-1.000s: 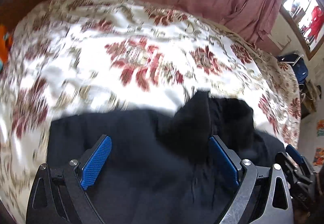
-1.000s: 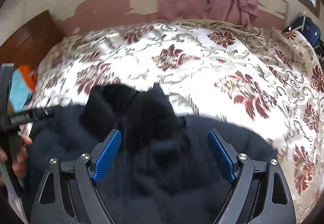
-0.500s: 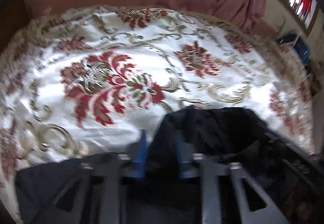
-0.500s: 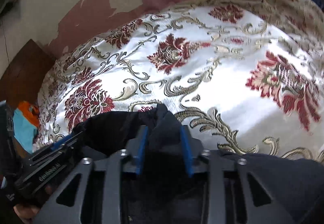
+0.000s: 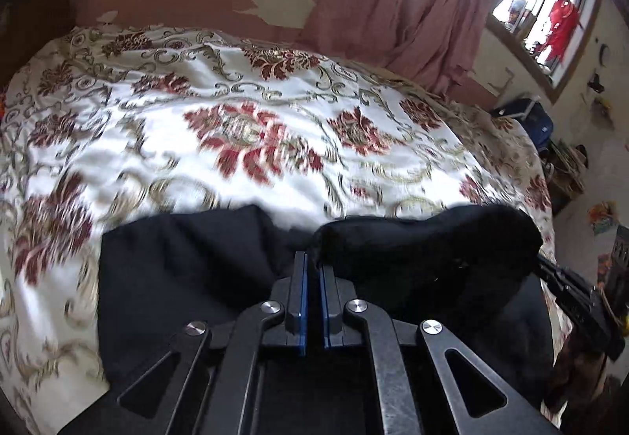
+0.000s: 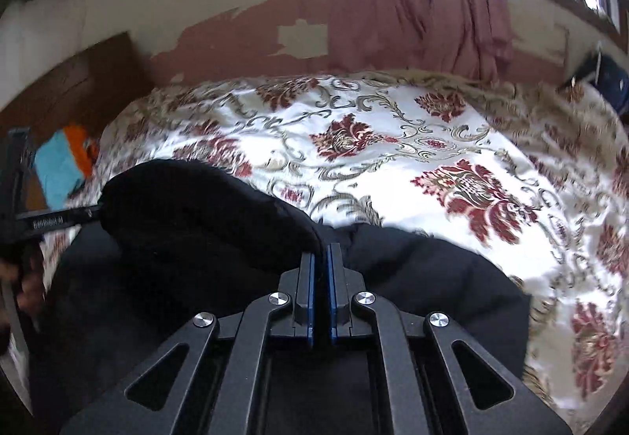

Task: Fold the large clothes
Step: 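Close the left gripper on the hem while the right gripper grasps the hem beside it, then lift the hem with both grippers and fold it toward the collar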

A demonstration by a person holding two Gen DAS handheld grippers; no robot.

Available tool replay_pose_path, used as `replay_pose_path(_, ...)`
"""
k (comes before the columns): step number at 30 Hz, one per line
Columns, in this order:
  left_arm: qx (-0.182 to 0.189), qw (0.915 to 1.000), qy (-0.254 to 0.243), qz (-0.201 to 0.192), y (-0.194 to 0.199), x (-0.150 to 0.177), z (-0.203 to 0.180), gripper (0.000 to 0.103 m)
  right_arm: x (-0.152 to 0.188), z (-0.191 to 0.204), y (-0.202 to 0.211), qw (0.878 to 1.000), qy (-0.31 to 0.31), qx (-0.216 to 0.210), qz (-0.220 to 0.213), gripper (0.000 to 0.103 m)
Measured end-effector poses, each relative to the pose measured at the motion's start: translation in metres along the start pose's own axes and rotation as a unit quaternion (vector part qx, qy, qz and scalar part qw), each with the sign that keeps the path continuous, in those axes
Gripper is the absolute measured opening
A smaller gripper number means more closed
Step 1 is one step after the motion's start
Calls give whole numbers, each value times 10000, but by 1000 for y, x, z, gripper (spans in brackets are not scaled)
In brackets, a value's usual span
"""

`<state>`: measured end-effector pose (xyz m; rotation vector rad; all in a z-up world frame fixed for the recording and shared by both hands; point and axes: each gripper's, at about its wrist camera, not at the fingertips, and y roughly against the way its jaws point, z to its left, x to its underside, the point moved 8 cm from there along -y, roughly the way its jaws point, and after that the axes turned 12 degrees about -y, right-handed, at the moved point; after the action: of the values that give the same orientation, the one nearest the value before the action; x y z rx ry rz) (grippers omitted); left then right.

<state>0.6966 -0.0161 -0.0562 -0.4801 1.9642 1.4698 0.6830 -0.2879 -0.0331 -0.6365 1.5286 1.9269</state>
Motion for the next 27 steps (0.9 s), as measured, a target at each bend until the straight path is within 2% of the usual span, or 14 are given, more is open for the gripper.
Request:
replay_pose_path(5,-59,9994,-185,280,7,47,-2,5,34,-4,16,9989,388,188,186,3)
replay_pose_path(9,-180,9987,-307,361,3,62,-8,5,53,-14,10,9983,304,282,414,3)
replay_pose_path(13,-482,9960,-554,503,-12,72,-11,5,69,-24,-7,9972,247,398,575,3)
replay_pose_path(19,-854,9909,-981,331,-34,89,-15,5,92,-32,-33,9979,84,424,490,3)
replay_pose_path(22,-939,9898,-1028,310,-40,90,-16,5,101,-30,-40,9971,169,615,423,3)
replay_pose_path(24,-938,9898,-1041,275,-39,89,-16,6,104,-27,-43,9964,246,710,403,3)
replay_pose_path(27,-694,9934,-908,52,-26,84,-15,6,105,-27,-41,9970,224,679,308,3)
